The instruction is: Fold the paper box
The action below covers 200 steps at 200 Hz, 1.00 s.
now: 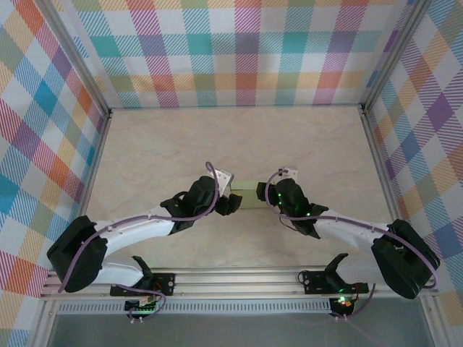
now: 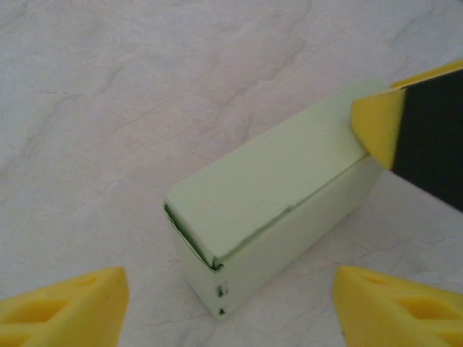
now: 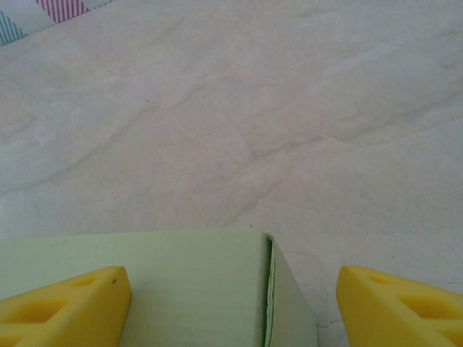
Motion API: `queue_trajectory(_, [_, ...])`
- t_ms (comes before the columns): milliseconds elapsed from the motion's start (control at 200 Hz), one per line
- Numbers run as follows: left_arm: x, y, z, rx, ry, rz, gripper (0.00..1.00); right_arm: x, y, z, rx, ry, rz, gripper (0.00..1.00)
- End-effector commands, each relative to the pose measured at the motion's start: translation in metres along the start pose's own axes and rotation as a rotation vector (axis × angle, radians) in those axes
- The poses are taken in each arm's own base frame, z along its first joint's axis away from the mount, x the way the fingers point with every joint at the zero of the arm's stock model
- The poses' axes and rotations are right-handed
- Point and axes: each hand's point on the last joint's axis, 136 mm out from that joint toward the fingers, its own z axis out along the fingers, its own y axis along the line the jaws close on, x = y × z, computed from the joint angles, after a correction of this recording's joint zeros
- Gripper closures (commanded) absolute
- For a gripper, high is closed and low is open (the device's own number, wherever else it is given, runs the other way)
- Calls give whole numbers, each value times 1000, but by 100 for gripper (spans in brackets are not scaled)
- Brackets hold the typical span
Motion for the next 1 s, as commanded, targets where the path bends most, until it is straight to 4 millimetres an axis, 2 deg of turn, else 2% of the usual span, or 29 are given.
queue_trajectory(0, [-23,5,-13,70,-75,-176,9,40,-22,2,63,118,-78,25])
queue_trajectory(45, [-29,10,-13,84,-80,-268,3,40,-21,2,57,118,-81,26])
queue_trajectory(130, [-31,17,-6,88,-35,-366,4,39,-19,1,50,118,-82,25])
queue_trajectory(175, [-27,20,-2,67,-4,-378,9,39,-19,0,47,115,-82,25])
queue_trajectory(325, [-15,27,13,31,56,-386,44,39,-19,0,43,116,-88,25])
queue_trajectory(430, [-8,22,22,68,68,-417,46,42,-21,0,52,122,-93,26])
queue_trajectory(510, [4,21,29,76,97,-422,49,44,-22,0,55,125,-93,25])
queue_trajectory(620, [28,28,33,49,124,-444,59,42,-21,-1,54,118,-90,25])
queue_trajectory(705, [45,32,36,38,141,-459,71,42,-23,-2,59,115,-94,25])
queue_trajectory(780, [58,35,38,32,153,-466,76,41,-23,-3,56,113,-92,25])
queue_trajectory(940, [75,43,35,2,152,-460,79,33,-13,-9,5,95,-112,26])
queue_trajectory(995, [79,47,33,-19,152,-459,80,33,-14,-11,0,85,-110,28])
